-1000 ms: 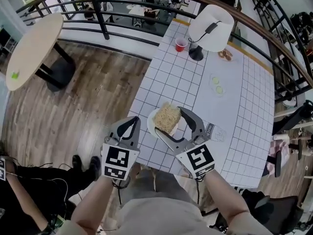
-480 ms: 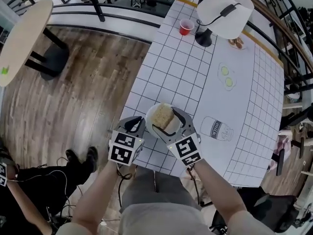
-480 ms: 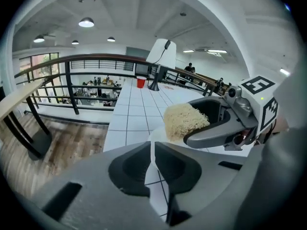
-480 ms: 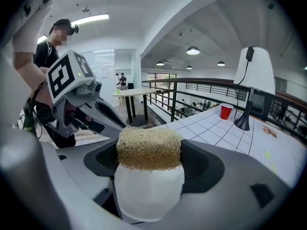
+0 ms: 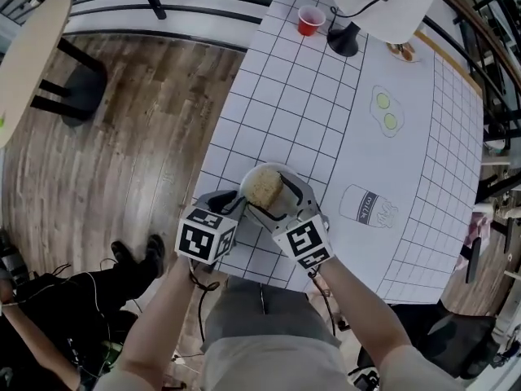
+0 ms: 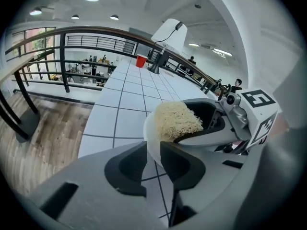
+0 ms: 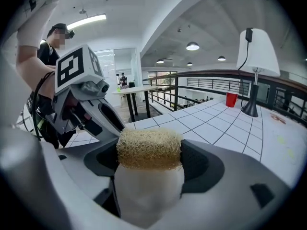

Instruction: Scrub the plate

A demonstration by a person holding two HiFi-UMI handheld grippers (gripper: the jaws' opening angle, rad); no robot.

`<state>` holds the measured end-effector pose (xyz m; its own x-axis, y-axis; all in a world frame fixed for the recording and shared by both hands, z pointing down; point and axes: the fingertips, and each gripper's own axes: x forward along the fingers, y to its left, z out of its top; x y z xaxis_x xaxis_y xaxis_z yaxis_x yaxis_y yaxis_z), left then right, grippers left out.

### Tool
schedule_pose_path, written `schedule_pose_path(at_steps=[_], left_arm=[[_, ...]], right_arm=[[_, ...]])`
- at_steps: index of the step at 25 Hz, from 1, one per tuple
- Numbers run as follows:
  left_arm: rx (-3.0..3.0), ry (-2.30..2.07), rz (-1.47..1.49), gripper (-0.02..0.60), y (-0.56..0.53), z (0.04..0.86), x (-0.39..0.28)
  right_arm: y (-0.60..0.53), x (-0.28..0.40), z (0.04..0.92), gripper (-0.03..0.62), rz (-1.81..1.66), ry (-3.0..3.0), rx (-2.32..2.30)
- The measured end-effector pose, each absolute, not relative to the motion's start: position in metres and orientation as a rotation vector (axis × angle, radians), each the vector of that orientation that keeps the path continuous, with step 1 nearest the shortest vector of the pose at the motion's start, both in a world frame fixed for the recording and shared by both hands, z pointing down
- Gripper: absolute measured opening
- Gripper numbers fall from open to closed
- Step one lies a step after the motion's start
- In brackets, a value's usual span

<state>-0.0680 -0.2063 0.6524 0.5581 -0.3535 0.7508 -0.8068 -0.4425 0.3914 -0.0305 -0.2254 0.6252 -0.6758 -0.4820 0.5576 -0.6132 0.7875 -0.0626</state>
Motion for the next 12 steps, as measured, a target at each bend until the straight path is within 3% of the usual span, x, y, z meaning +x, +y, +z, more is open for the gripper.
schedule_pose_path(at_steps=[12], left_arm=[[1.975,-0.921,0.778,0.089,-0.204,0.665,-0.068]], right_arm=[[-0.227,-0.033,0.63,0.373,0.27,-2.442,0.749]])
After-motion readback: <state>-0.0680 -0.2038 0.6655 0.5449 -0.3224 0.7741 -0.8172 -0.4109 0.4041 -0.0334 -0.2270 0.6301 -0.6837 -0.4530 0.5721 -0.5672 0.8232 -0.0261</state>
